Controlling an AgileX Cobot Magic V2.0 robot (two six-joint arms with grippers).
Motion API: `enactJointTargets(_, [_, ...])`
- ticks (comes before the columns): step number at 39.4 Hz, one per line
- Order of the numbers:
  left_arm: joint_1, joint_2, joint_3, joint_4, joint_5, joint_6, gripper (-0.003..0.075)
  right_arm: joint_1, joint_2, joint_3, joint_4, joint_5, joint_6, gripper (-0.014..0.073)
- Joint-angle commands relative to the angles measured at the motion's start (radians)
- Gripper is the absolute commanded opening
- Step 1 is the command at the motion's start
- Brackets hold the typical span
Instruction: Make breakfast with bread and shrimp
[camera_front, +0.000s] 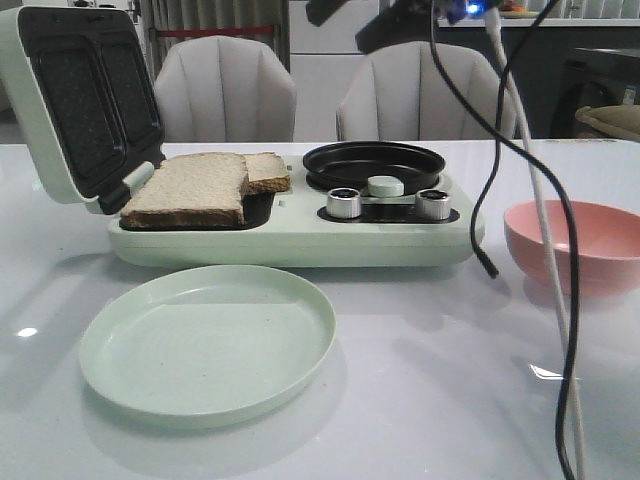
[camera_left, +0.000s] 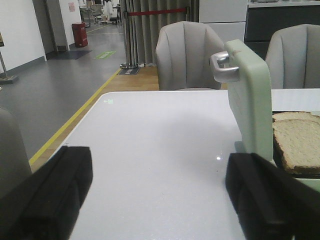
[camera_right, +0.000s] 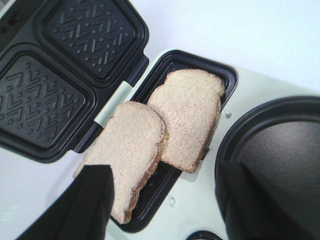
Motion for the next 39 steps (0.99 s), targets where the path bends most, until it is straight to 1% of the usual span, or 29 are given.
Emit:
enactJointTargets(1, [-0.006, 0.005, -0.022, 0.034, -0.051, -0.003, 0.0606, 0.027, -0.136, -0.03, -0.111, -0.032, 0.049, 0.0538])
enactJointTargets(3, [-0.006, 0.005, -0.022, 0.034, -0.051, -0.003, 0.0606, 0.048, -0.173, -0.029, -0.174, -0.029, 0.078, 0.0538])
enactJointTargets(5, [-0.006, 0.005, -0.022, 0.034, -0.051, -0.003, 0.0606, 0.066, -0.205, -0.021, -0.207, -0.029, 0.097, 0.0538])
enactJointTargets(12, [-0.006, 0.005, -0.022, 0.034, -0.051, -0.003, 0.0606, 0.1, -0.328, 0.075, -0.218, -0.07, 0.099, 0.0538])
enactJointTargets(17, [-0.006, 0.005, -0.022, 0.034, -0.051, -0.003, 0.0606, 0.1, -0.428, 0.218, -0.22, -0.167, 0.098, 0.0538])
enactJointTargets(24, [-0.006, 0.005, -0.022, 0.034, -0.051, -0.003, 0.0606, 0.1, -0.564, 0.468, -0.22, -0.302, 0.095, 0.0538])
enactJointTargets(30, [-0.006, 0.005, -0.022, 0.034, -0.051, -0.003, 0.0606, 0.1, -0.685, 0.643, -0.219, -0.35, 0.038, 0.0538])
enactJointTargets(39, [-0.006, 0.005, -0.022, 0.034, -0.051, -0.003, 0.0606, 0.1, -0.894, 0.89, -0.219, -0.449, 0.036, 0.0538])
